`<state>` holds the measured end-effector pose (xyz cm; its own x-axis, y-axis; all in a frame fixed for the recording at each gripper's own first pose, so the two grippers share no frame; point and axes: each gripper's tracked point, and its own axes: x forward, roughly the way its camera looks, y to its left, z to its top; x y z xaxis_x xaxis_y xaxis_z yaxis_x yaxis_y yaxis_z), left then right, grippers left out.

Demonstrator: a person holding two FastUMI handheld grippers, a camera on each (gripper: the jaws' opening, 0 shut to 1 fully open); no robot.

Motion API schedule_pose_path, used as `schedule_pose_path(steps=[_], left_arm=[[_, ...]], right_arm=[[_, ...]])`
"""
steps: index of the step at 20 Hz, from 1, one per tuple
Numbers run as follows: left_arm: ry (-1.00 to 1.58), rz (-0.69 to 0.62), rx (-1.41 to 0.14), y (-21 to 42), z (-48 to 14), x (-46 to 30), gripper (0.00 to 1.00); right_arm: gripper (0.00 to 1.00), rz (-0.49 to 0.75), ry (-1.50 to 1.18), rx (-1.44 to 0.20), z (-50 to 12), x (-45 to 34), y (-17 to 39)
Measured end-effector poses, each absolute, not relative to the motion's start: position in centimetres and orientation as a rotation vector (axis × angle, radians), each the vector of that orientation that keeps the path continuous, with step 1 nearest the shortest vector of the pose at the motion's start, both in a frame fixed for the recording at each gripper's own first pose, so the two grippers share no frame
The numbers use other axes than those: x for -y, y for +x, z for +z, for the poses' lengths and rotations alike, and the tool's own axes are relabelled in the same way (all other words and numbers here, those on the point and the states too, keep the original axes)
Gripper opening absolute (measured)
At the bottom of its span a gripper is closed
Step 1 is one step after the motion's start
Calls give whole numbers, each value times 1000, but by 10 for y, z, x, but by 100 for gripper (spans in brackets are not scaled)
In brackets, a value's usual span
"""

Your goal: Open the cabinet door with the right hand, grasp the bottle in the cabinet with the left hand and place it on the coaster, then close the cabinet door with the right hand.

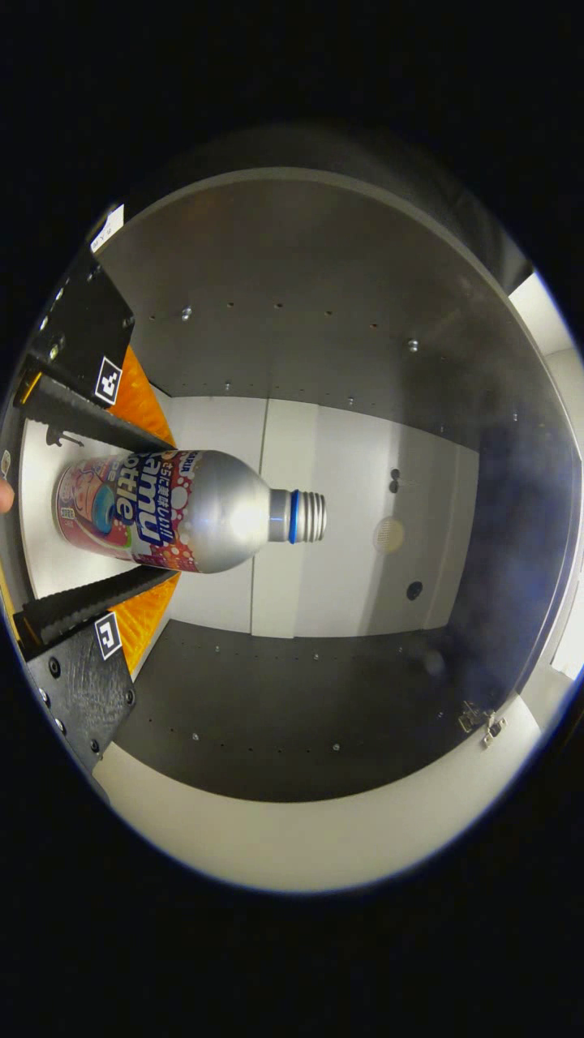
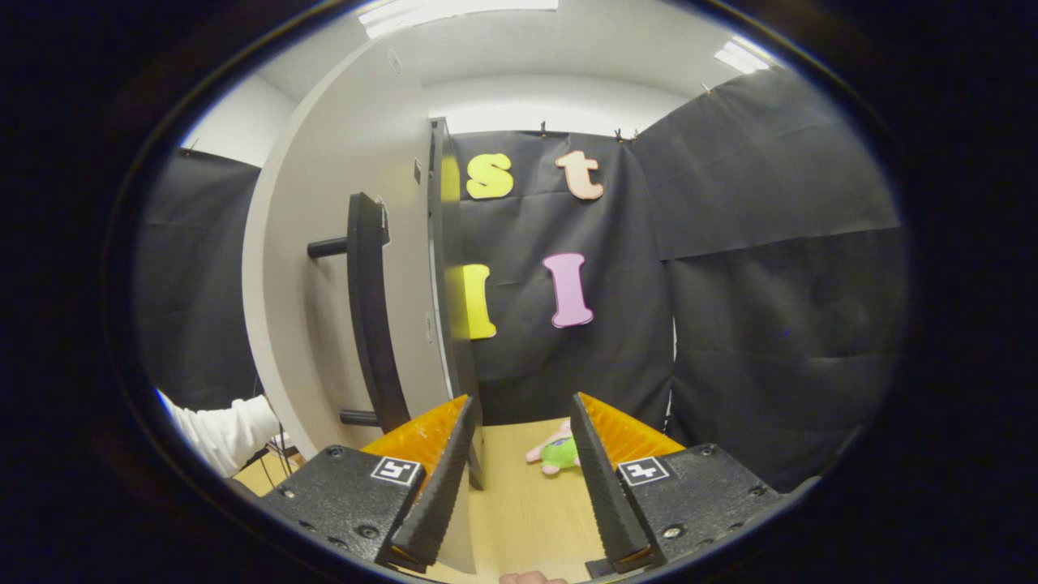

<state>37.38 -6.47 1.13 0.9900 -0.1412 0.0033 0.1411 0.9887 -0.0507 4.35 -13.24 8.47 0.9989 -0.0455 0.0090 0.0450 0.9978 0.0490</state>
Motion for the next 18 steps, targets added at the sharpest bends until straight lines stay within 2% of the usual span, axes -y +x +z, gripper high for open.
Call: schedule_pose_path(steps=[11, 18], left_arm=[[-37, -201, 59, 292, 49, 50, 77], [-48, -159, 49, 217, 13, 21, 77]], right_arm=[[75, -39, 33, 20, 85, 134, 45], [75, -22, 22, 17, 84, 132, 42]])
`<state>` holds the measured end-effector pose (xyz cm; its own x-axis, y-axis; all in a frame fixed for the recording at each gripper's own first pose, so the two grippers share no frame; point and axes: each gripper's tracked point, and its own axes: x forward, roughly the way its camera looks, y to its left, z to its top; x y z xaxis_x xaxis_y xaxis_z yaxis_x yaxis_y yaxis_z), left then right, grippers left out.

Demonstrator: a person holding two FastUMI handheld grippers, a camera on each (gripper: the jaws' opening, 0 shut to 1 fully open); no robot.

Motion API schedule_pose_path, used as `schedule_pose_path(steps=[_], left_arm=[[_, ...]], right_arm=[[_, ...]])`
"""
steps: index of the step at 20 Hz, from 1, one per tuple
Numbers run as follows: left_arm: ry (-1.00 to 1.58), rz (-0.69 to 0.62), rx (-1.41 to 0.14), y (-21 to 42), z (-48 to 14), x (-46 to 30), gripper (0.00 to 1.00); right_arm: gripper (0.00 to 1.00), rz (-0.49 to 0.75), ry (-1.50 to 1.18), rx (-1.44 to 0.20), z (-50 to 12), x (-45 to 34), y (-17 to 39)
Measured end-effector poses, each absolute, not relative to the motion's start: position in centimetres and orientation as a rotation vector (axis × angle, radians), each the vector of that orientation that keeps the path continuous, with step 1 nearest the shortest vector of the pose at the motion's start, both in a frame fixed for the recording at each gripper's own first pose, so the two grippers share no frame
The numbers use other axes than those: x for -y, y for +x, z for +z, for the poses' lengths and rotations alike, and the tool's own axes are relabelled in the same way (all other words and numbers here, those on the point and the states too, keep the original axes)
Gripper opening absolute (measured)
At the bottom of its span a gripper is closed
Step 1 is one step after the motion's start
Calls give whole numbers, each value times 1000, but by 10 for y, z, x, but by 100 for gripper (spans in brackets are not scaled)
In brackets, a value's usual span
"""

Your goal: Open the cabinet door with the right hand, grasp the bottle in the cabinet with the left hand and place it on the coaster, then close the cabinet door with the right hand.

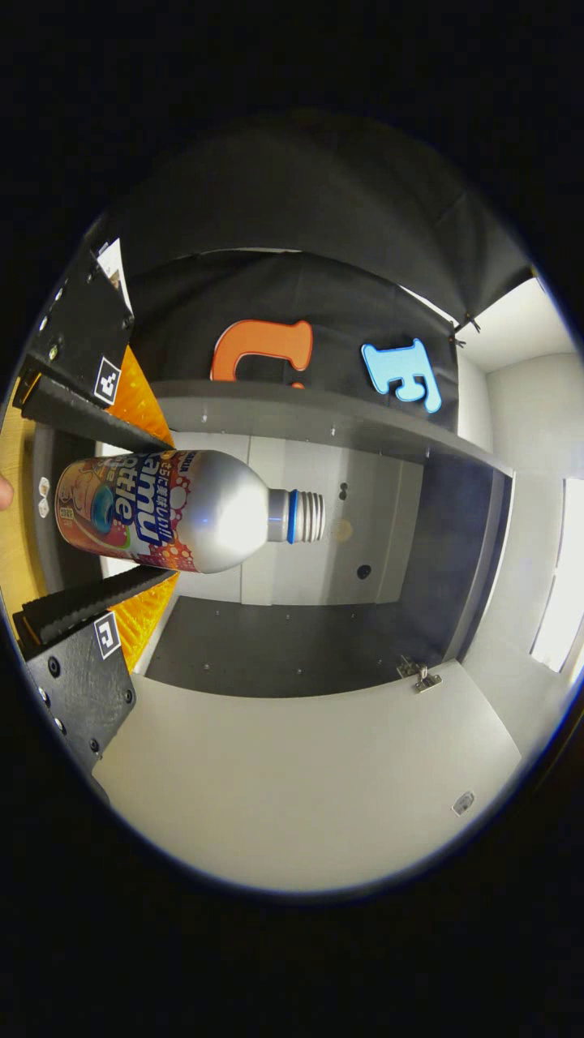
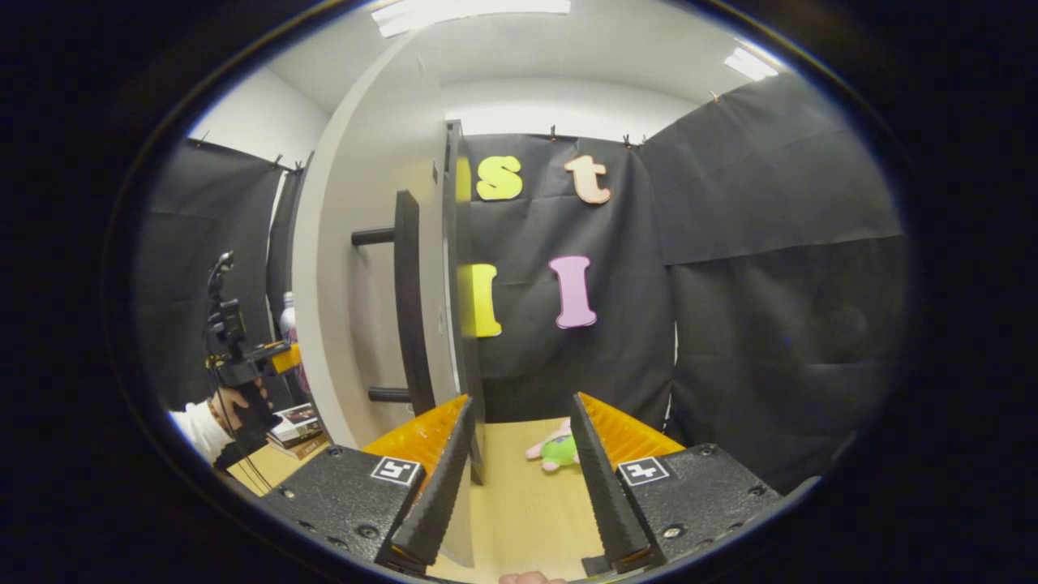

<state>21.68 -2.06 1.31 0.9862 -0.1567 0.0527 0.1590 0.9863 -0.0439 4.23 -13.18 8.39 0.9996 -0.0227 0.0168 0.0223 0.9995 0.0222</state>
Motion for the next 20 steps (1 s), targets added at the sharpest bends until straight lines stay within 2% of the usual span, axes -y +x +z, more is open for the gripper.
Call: schedule_pose_path(steps=[9, 16, 20], left_arm=[[-5, 25, 9, 141, -84, -33, 77], [10, 93, -184, 94, -218, -46, 78], [12, 105, -244, 73, -262, -40, 78]], right_arm=[[75, -24, 33, 15, 81, 132, 39], [74, -32, 19, 19, 83, 132, 36], [75, -39, 2, 15, 82, 133, 34]])
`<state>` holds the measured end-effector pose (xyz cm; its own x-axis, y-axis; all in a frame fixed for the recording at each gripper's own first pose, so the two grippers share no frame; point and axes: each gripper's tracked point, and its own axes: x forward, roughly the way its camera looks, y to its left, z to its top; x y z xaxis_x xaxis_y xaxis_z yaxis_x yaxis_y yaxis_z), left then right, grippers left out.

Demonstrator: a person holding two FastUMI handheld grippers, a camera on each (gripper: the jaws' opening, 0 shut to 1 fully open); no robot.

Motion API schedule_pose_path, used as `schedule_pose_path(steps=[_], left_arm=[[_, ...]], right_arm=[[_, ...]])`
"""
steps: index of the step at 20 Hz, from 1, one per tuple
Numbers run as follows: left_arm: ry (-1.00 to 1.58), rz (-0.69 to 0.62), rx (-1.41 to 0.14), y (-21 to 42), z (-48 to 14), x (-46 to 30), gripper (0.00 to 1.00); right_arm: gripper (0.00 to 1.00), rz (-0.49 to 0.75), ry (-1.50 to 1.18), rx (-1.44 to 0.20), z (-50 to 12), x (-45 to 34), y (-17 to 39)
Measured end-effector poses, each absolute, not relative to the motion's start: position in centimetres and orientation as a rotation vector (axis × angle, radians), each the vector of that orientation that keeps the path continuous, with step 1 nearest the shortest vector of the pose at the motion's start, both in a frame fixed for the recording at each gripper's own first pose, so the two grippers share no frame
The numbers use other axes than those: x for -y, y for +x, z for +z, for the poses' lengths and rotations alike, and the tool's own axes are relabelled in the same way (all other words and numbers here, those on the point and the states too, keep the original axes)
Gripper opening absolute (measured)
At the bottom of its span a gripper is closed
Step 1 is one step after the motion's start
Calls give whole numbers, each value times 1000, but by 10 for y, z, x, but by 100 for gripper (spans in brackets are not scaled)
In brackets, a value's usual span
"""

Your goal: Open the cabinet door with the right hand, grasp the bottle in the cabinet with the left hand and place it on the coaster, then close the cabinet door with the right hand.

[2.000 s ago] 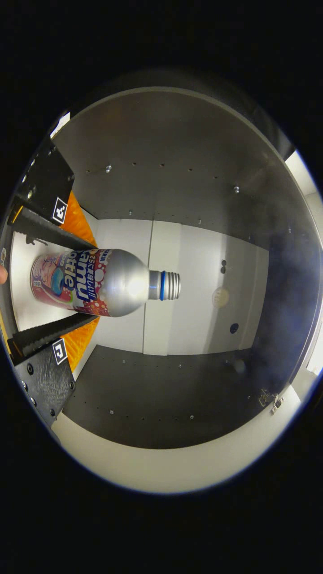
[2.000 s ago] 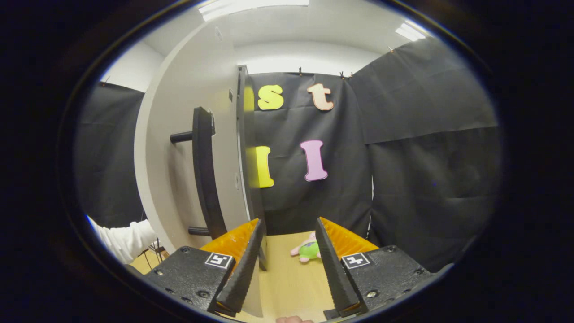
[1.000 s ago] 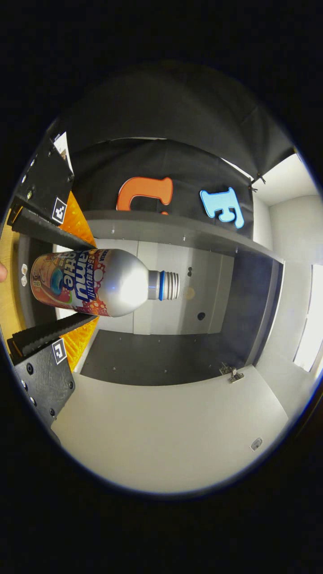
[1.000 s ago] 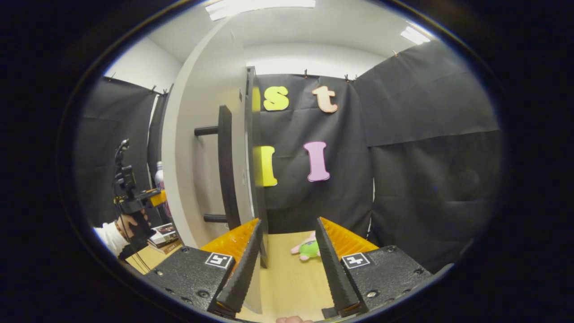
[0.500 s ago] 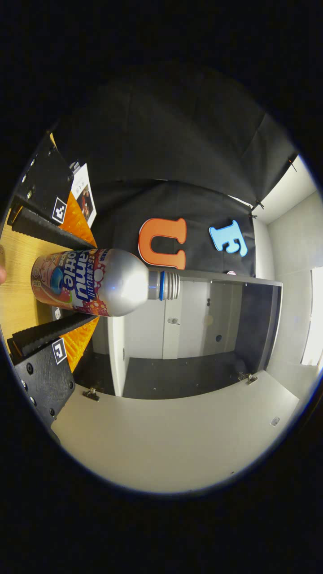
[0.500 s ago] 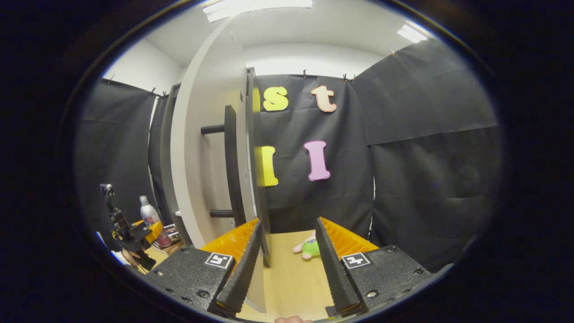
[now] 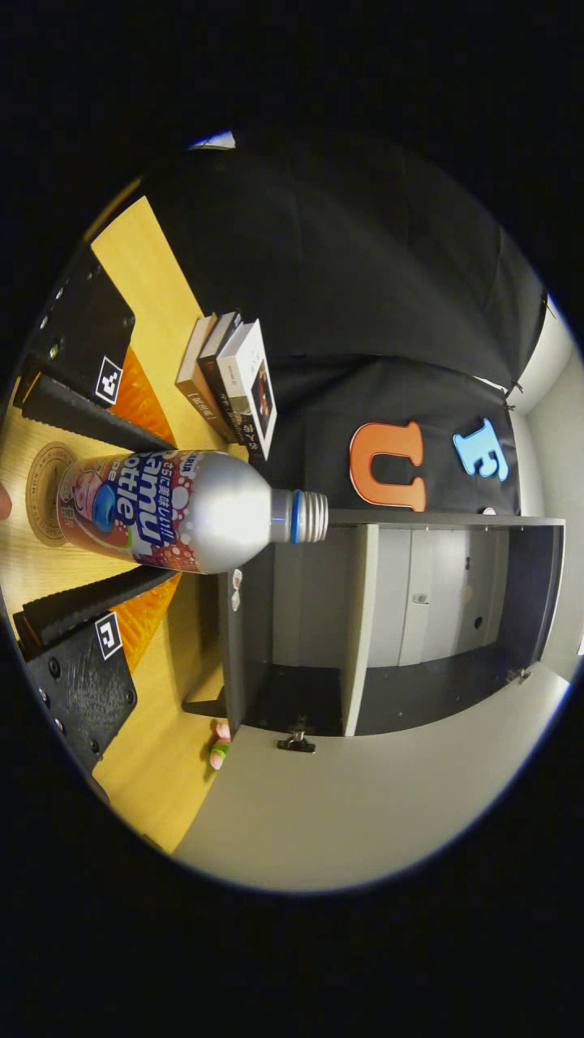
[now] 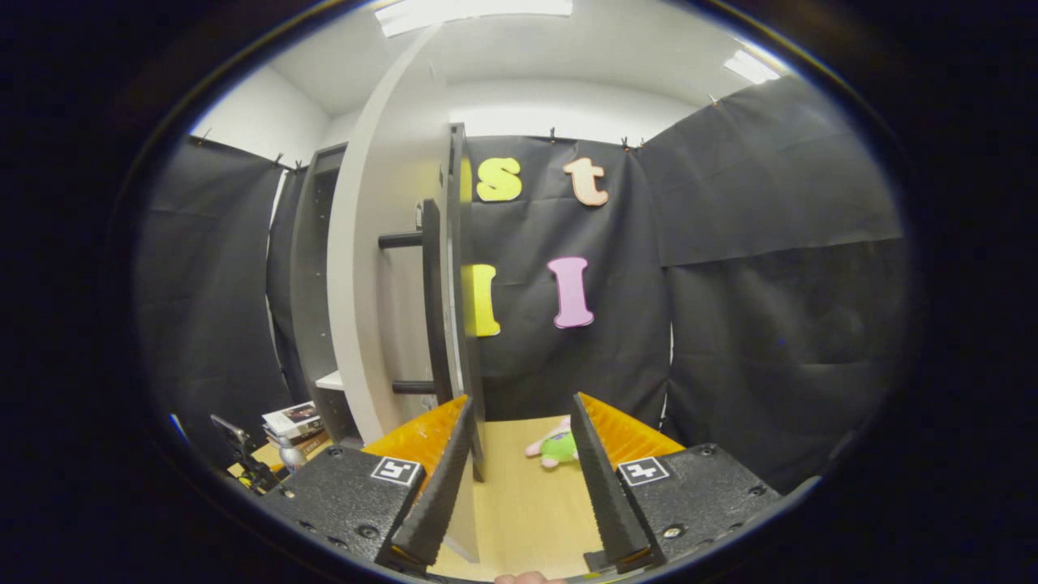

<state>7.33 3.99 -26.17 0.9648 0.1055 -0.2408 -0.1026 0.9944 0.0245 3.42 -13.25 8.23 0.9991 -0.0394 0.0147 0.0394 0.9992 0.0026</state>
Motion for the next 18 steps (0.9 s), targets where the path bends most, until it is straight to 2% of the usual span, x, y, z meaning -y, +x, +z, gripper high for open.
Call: schedule_pose_path(steps=[6, 18], left_arm=[[48, 129, -294, 60, -302, -34, 78], [85, 155, -205, 55, -297, -35, 78]], right_arm=[[75, -53, 10, 1, 78, 132, 33], [75, -66, 11, -4, 73, 133, 33]])
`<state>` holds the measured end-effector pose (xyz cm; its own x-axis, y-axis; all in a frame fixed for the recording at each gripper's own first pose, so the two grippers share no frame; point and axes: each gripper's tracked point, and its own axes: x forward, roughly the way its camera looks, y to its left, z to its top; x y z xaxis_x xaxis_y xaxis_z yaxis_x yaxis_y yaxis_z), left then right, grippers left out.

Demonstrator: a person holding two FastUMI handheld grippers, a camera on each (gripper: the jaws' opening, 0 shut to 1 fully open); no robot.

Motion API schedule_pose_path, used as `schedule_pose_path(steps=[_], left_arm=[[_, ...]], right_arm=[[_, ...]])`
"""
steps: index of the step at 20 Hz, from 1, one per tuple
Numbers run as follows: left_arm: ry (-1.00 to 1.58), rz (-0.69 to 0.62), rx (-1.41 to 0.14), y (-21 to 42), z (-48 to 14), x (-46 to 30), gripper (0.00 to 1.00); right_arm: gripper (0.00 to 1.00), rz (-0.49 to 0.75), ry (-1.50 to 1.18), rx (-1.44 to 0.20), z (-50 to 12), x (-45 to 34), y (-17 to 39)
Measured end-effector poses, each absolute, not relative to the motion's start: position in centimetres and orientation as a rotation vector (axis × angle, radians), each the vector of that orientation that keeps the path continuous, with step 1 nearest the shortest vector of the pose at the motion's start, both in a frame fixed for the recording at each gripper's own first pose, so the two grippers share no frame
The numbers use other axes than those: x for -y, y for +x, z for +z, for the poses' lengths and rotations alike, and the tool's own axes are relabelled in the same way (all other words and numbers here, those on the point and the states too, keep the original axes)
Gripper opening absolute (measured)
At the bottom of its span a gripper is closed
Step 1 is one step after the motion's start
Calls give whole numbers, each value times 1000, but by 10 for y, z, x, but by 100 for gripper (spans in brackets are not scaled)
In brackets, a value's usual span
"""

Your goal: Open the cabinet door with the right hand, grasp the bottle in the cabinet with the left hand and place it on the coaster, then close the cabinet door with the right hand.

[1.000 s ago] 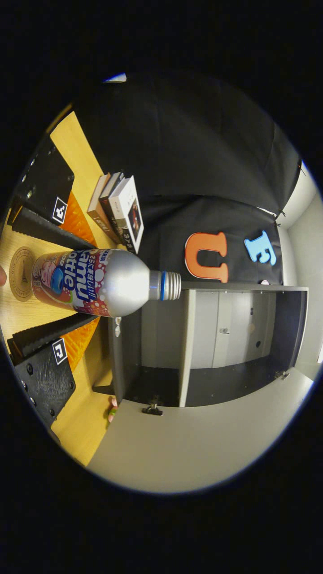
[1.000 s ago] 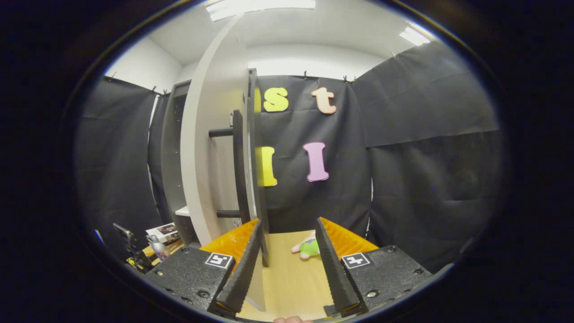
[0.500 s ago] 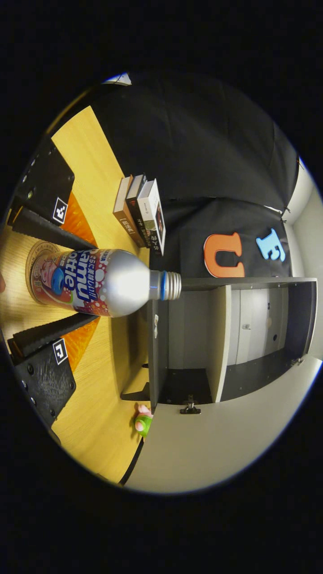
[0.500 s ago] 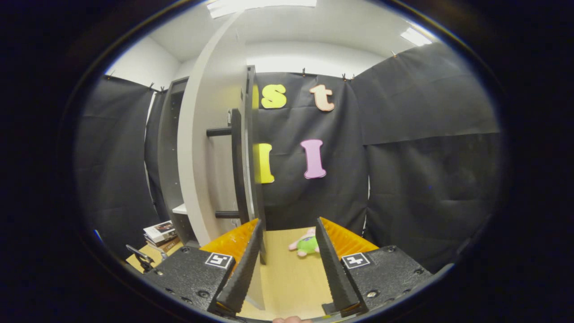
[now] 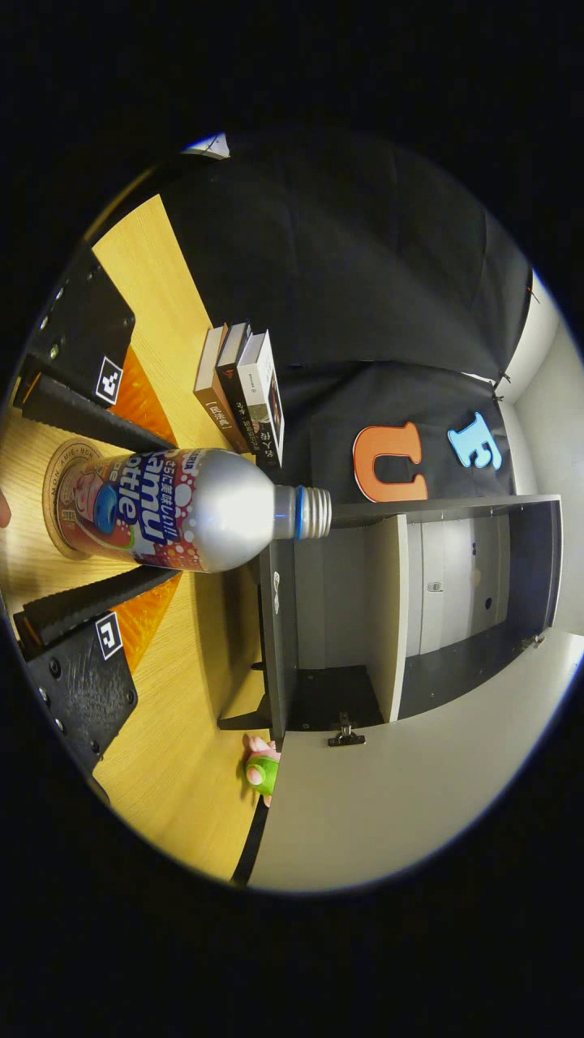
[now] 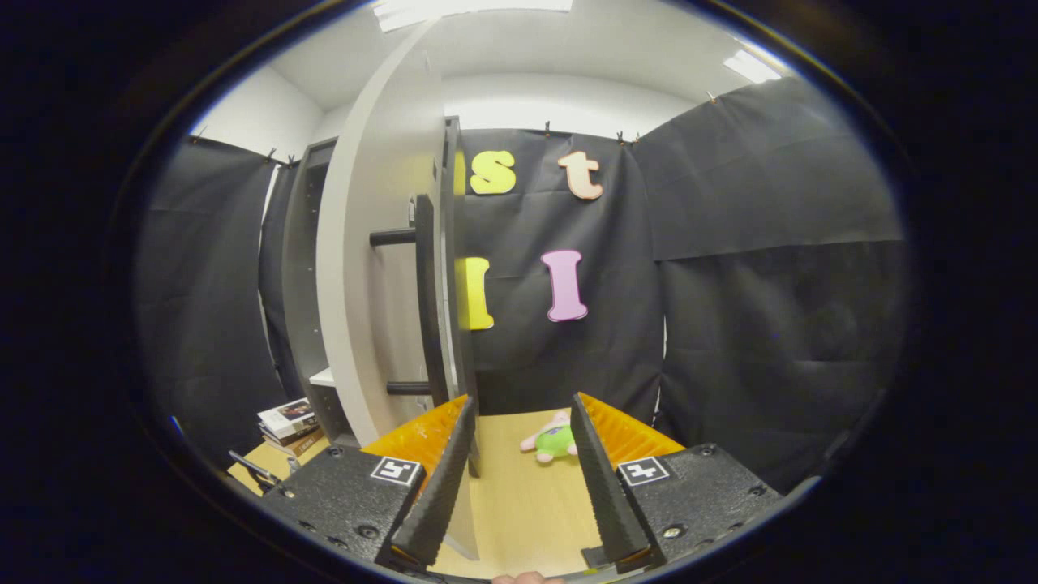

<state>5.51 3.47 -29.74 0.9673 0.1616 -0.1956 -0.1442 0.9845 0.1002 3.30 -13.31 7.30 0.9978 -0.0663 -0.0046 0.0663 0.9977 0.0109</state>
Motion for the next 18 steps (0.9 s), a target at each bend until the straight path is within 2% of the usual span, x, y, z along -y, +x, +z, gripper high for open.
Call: schedule_pose_path(steps=[7, 11, 18], left_arm=[[77, 195, -246, 45, -307, -42, 80], [81, 175, -257, 42, -305, -39, 88], [112, 161, -138, 26, -221, -40, 96]], right_arm=[[75, -64, 6, 2, 72, 133, 33], [75, -64, 12, -3, 69, 132, 34], [75, -69, 5, 7, 71, 133, 33]])
